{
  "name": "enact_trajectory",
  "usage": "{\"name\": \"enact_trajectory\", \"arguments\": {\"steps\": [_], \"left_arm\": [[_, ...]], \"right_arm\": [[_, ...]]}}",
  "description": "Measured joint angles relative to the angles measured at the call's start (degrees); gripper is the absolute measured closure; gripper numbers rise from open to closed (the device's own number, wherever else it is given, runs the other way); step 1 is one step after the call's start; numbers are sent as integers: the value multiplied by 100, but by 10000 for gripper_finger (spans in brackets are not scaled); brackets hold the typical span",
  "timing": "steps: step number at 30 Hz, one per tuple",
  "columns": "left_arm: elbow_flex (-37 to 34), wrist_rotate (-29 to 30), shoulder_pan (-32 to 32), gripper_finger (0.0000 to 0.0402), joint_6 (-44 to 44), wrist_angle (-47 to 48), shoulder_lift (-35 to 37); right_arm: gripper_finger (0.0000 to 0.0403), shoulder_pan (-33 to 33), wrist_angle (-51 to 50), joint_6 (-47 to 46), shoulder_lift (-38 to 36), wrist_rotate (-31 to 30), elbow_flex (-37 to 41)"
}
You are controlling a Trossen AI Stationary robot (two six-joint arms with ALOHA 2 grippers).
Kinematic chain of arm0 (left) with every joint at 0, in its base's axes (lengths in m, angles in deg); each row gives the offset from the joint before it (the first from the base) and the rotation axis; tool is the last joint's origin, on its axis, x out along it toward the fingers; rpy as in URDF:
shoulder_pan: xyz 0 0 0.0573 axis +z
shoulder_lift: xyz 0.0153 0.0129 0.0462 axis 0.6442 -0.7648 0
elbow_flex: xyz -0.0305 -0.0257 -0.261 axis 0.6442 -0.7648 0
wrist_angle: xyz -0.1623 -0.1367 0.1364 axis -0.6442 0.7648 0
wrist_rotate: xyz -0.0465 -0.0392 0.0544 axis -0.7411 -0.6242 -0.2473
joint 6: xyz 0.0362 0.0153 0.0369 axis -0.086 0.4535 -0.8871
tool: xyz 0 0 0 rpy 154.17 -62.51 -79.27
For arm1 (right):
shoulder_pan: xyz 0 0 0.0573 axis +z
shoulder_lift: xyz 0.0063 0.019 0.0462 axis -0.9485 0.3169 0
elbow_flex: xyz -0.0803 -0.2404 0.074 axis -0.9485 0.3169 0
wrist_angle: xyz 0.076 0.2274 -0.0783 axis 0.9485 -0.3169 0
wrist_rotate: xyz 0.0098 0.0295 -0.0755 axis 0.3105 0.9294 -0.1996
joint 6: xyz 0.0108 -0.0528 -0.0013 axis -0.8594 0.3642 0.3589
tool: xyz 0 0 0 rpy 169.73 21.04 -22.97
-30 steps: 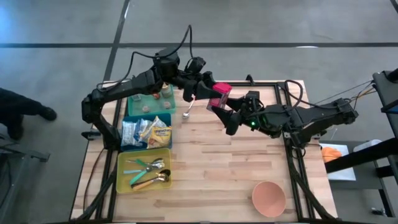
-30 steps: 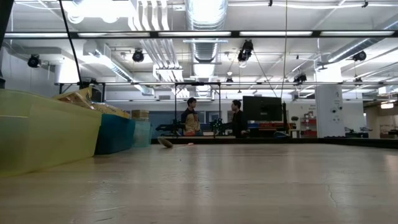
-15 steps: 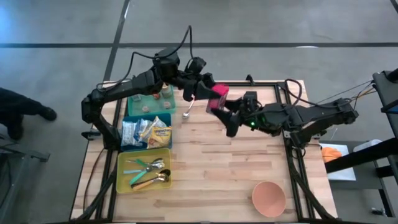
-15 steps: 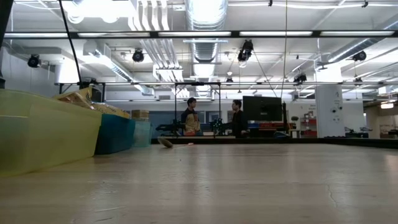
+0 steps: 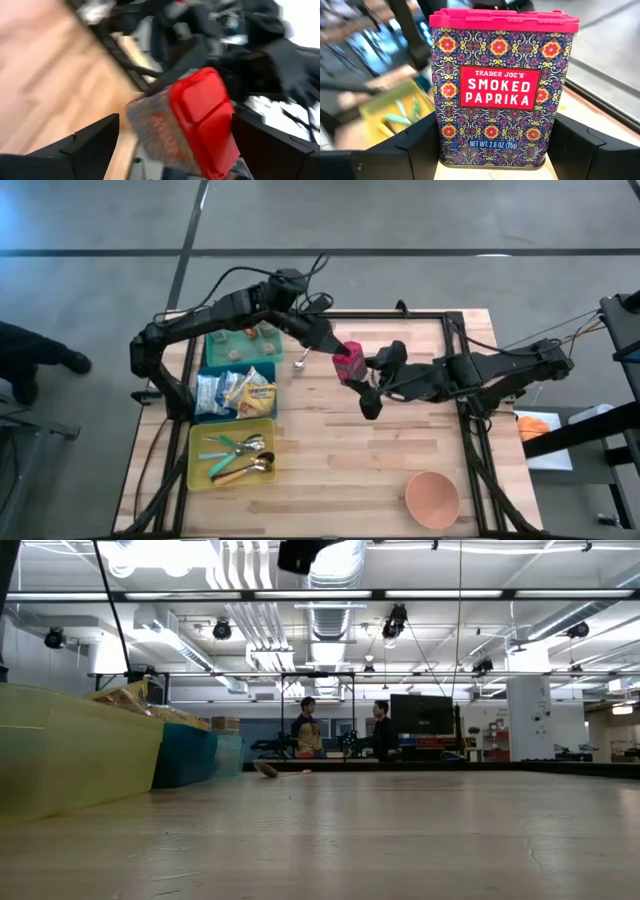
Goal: Pick & Place Food Item
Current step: Put the red seasoning can into the light blue bin
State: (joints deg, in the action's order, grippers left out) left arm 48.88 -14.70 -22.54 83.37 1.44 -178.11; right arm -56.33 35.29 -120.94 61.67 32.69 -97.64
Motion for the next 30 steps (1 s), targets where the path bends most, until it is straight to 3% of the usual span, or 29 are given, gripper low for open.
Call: {"name": "enact_trajectory", "arguments": {"steps": [10,30], "left_arm": [[-15,645,6,19,232,426,-63],[-31,1564,-170,19,-105,1223,-85]], "right_arm": [[120,-197,-988,27,403,137,-9],[120,-569,-1218,779,1184,203,-693]]}}
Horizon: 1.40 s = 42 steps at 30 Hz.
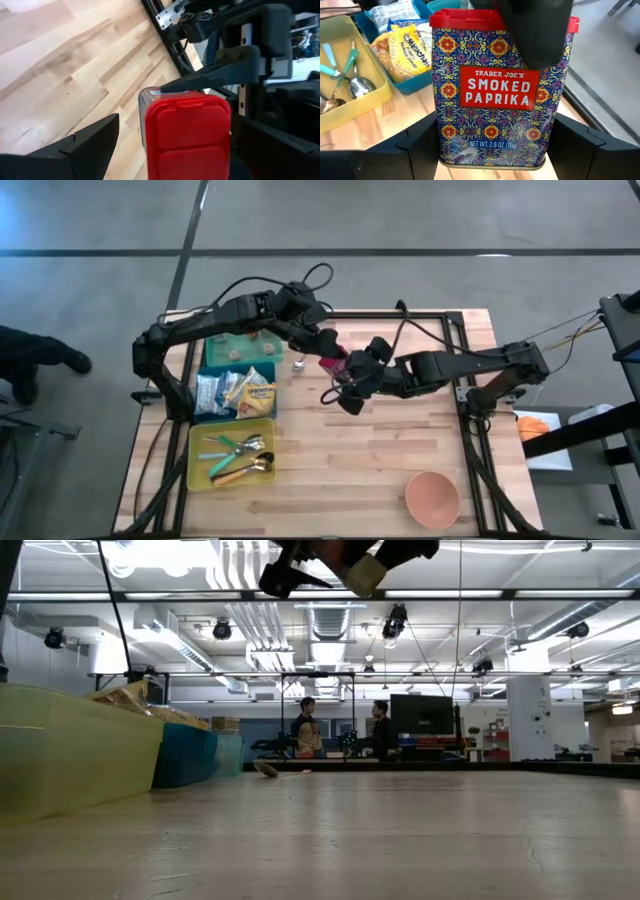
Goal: Pick & Place Food Item
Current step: Put the red seasoning can into the light blue bin
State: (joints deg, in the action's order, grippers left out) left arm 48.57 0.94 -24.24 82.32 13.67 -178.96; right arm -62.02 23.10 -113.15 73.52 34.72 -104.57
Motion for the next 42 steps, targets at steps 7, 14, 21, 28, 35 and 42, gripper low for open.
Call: {"name": "enact_trajectory", "arguments": {"steps": [7,14,21,28,35,42], "left_arm": [[-445,-182,-19,25,-81,-109,4],[-660,-438,-20,128,-85,-465,11],[-665,-490,-23,196,-116,-510,12],[-690,-486,2,196,-300,-463,15],[-686,-365,197,196,-497,-57,167],[-678,594,655,196,-1091,1303,559]], "right_arm": [[120,-7,-131,281,174,28,-175],[120,-23,-175,286,200,3,-175],[110,-23,-200,311,220,-7,-177],[19,-108,-210,-118,185,3,-208],[43,-100,-275,-116,151,4,-208],[45,-100,-853,-647,54,27,-208]]}}
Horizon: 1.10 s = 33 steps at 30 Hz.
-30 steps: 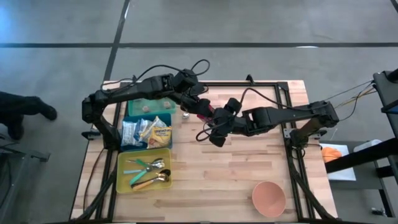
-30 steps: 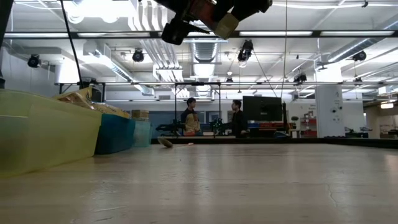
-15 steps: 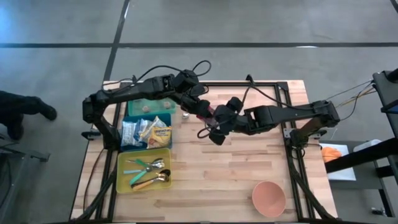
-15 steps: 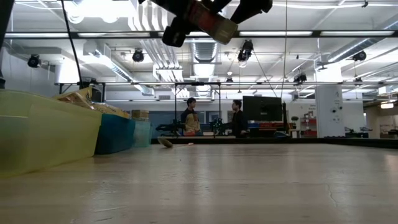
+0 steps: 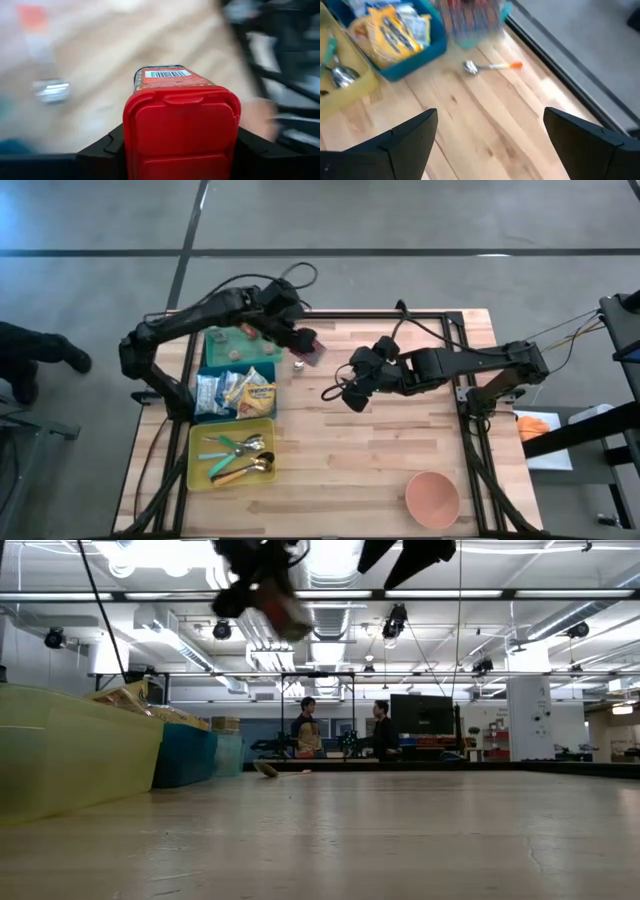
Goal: Pick & Place Food Item
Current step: Put the red seasoning can into the light blue bin
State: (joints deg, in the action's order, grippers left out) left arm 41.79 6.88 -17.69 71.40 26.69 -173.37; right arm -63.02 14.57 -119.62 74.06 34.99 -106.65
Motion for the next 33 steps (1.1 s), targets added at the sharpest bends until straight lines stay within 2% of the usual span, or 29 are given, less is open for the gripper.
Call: {"name": "enact_trajectory", "arguments": {"steps": [5,9,13,19,26,33], "left_arm": [[5,1802,559,196,-211,1361,239],[-130,2497,985,196,-13,1661,241],[-564,2753,1291,196,88,1622,232],[-1404,2802,1698,196,361,1419,232],[-2052,2740,1733,196,436,532,233],[-2450,2738,1744,196,434,231,232]], "right_arm": [[45,27,-482,-384,-5,20,2],[44,27,-509,-433,-5,38,2],[44,37,-522,-435,-5,60,2],[44,209,-637,-437,-5,125,4],[44,429,-696,-455,-5,144,7],[44,584,-1065,-593,-5,364,9]]}}
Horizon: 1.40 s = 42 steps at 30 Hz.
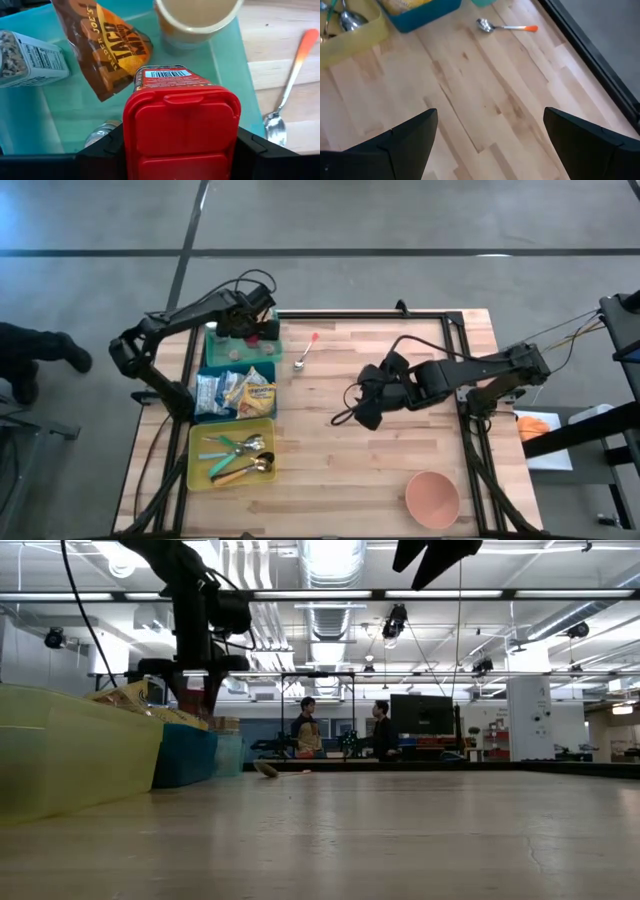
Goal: Pick & Place Food Item
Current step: Put the red seasoning can into the light blue bin
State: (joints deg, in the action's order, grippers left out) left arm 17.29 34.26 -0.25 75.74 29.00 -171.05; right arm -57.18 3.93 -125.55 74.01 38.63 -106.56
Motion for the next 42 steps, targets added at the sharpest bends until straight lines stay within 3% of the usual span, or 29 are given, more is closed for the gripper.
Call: {"name": "enact_trajectory", "arguments": {"steps": [24,42], "left_arm": [[-1165,-153,232,196,-44,-1211,-4],[-1620,-158,344,196,235,-1529,8]], "right_arm": [[44,125,-92,-291,0,-5,2],[44,120,228,-487,0,-23,2]]}}
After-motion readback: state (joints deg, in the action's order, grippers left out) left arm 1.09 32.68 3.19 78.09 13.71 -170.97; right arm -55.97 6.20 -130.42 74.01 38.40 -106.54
